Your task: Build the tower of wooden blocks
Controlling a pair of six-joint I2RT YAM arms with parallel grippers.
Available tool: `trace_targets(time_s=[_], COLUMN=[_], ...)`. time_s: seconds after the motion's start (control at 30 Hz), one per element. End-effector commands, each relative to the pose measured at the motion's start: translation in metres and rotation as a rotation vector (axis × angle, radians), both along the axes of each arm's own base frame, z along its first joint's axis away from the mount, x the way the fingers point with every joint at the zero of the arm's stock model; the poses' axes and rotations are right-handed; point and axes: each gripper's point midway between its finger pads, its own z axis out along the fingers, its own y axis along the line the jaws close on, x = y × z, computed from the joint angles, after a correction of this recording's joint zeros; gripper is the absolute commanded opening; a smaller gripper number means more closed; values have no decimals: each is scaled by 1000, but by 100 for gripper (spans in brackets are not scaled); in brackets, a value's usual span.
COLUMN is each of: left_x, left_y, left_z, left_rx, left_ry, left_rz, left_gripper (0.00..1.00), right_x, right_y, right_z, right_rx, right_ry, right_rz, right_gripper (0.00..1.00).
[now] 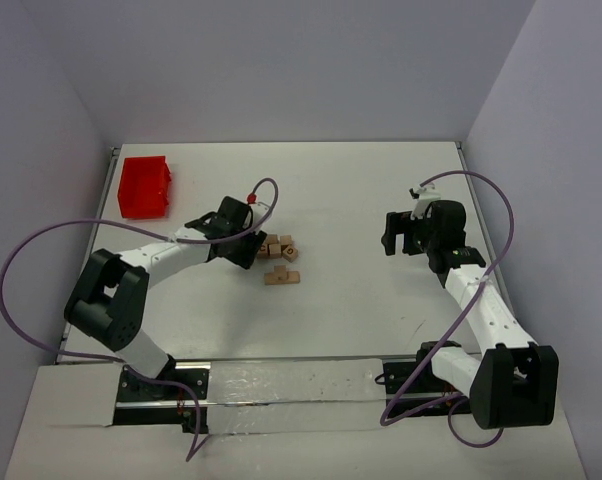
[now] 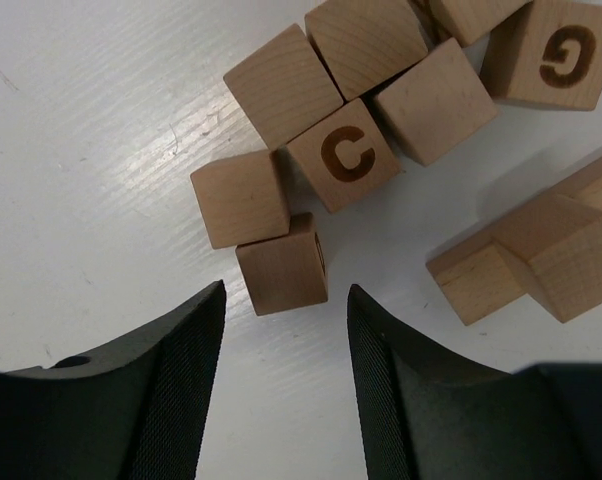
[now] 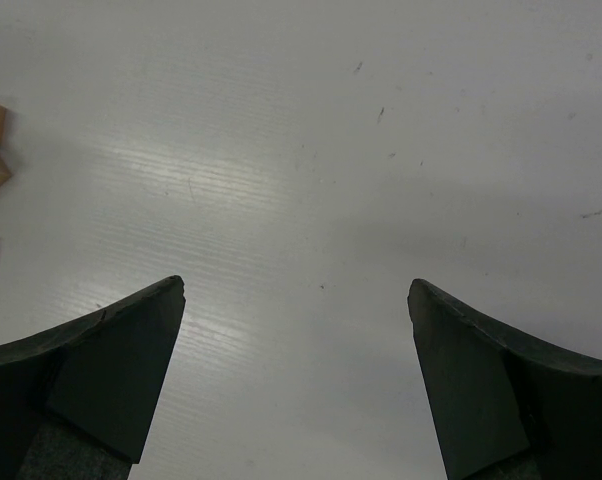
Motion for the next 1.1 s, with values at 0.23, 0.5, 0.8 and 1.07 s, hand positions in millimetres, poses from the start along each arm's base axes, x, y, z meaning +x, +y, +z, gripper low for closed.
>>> trace_targets(time_s=[0.23, 0.5, 0.8, 1.07], left_x=[22, 16, -25, -47], left_y=[-21, -17, -36, -47], left_z=[5, 6, 56, 74], left_rx=[-43, -29, -130, -148], left_ry=[-27, -28, -58, -56], left_rz=[-5, -24, -403, -613], left_gripper=[48, 30, 0, 0], right_x=[12, 13, 12, 11], right_y=[-5, -4, -3, -2], right_z=[19, 20, 23, 26], right_rx=[-12, -10, -7, -2], right_ry=[-51, -56, -67, -73], right_rz=[-15, -14, -13, -9], right_gripper=[100, 100, 100, 100])
